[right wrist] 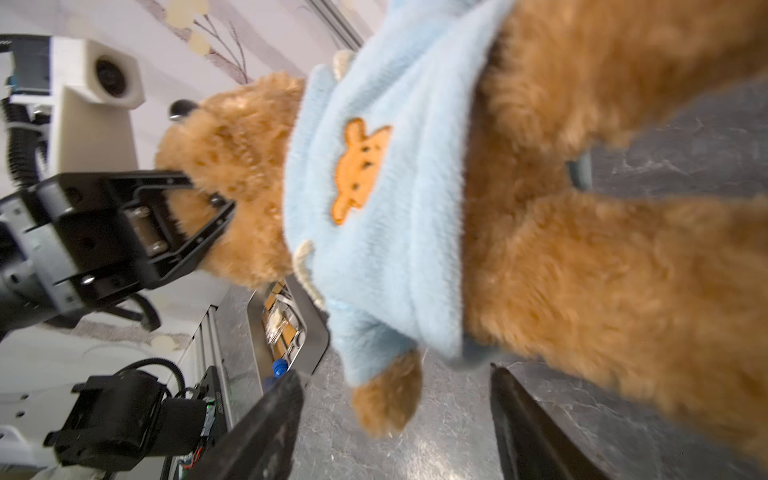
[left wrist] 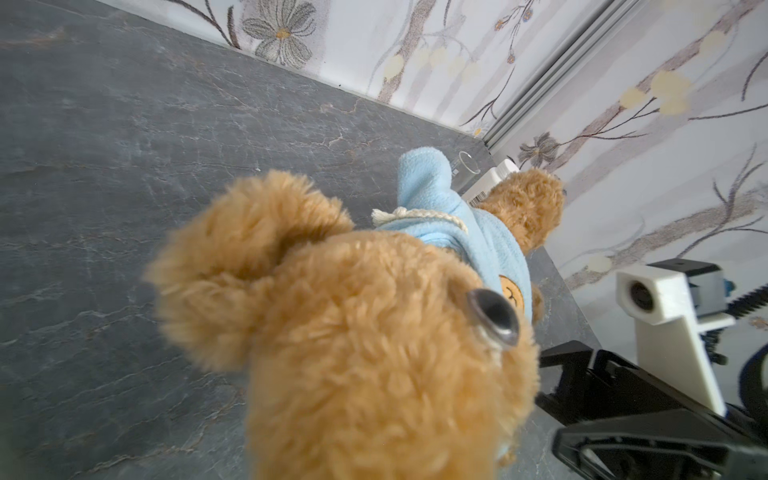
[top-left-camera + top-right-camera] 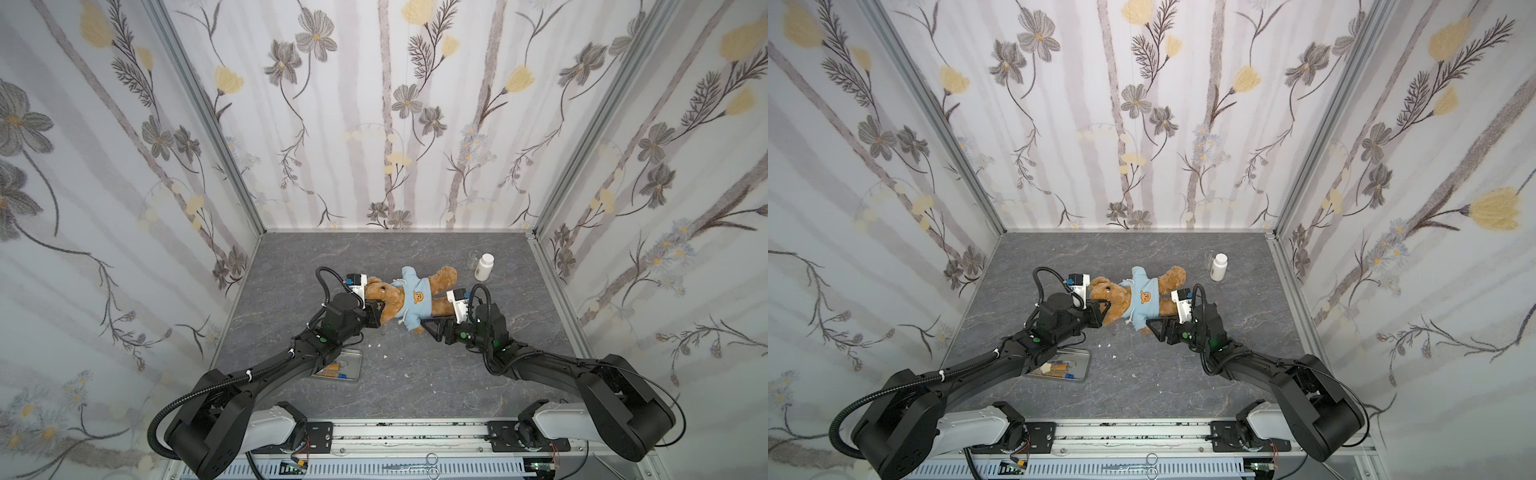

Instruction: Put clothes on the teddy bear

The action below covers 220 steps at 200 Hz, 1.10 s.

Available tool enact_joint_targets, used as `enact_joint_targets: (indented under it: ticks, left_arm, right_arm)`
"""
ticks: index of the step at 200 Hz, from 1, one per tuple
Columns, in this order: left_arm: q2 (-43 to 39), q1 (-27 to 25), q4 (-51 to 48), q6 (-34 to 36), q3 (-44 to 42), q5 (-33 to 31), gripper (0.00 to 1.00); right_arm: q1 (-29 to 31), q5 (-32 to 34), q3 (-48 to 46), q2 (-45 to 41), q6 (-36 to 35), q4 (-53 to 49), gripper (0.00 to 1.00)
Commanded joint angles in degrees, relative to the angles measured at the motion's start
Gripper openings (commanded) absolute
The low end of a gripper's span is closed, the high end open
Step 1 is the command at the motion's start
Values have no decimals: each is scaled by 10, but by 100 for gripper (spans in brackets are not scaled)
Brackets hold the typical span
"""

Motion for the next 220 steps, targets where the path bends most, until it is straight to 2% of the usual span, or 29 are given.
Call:
enact_joint_targets:
  ticks: [1, 37, 68, 86, 106, 128, 146, 177, 220]
  left_arm:
    - [0, 5, 21, 54, 14, -35, 0]
    - [-9, 11, 36, 169, 23, -22, 0]
    - [-45, 12, 78, 284, -6, -1, 0]
    - [-80, 11, 97, 348, -25, 33, 0]
    - [-124, 11, 97, 436, -43, 79, 0]
    - [-165, 11, 97, 499, -52, 101, 0]
    - [-184, 11, 96, 535, -60, 159, 0]
    - [-192, 12, 109, 524, -64, 212, 0]
    - [-190, 12, 153, 457, -74, 188, 0]
  right_arm:
    - [-3, -30, 4, -49, -73, -62, 74]
    - [-11, 68, 71, -148, -160, -222, 74]
    - [-17, 152, 159, -168, -232, -315, 74]
    - [-37, 159, 200, -165, -260, -336, 77]
    - [-71, 112, 253, -139, -276, -361, 79]
    - [-96, -10, 275, -108, -301, -367, 80]
    - [-96, -89, 279, -87, -329, -358, 81]
    - [-97, -177, 268, -60, -348, -333, 86]
    - [-92, -226, 173, -72, -330, -229, 85]
